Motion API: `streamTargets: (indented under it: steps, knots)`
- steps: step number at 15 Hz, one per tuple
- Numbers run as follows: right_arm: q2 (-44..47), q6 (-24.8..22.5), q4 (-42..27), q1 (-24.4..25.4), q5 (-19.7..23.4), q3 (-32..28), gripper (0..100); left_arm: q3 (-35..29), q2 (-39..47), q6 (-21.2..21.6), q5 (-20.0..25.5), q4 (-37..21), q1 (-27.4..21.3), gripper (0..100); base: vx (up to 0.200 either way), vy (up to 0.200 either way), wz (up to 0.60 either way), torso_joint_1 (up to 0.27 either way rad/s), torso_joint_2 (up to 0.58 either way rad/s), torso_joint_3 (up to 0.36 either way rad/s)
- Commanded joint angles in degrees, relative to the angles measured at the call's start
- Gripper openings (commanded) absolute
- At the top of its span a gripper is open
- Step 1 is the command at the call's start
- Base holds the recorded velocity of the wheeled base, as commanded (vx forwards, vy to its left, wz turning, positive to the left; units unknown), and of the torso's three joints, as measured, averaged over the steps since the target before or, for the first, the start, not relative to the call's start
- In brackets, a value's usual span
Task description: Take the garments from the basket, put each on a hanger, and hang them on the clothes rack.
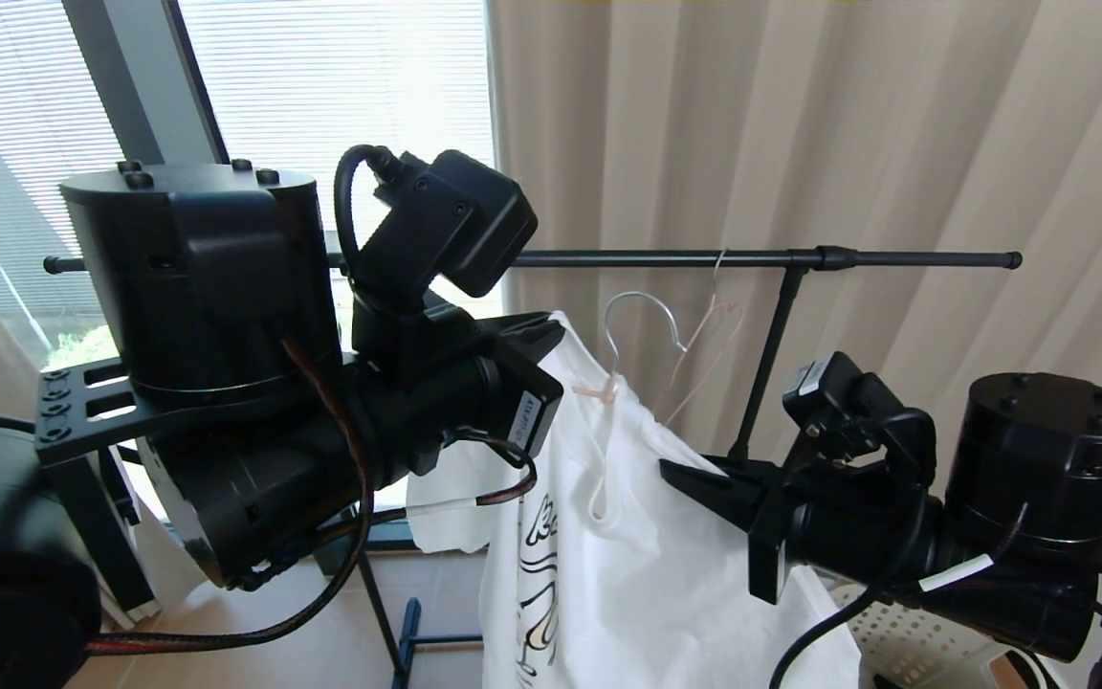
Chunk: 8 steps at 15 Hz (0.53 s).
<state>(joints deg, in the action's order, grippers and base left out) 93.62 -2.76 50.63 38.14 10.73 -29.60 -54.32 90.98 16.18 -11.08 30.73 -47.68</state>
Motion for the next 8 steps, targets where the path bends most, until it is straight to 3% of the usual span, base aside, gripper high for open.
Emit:
streamTargets:
  steps: [1, 8]
  knots:
    - [4.11, 1.09, 2.28, 0.0, 0.08, 0.33, 0, -0.26, 0.25, -0.01, 0.18, 0.03, -0.14, 0, 0.0, 0.0, 0.0, 0.0, 0.0, 0.0]
    - [3.58, 3.37, 11.16, -0.09, 0.26, 1.65, 0, 0.09, 0.69, -0.01, 0.45, 0.03, -0.22, 0, 0.0, 0.0, 0.0, 0.0, 0.0, 0.0]
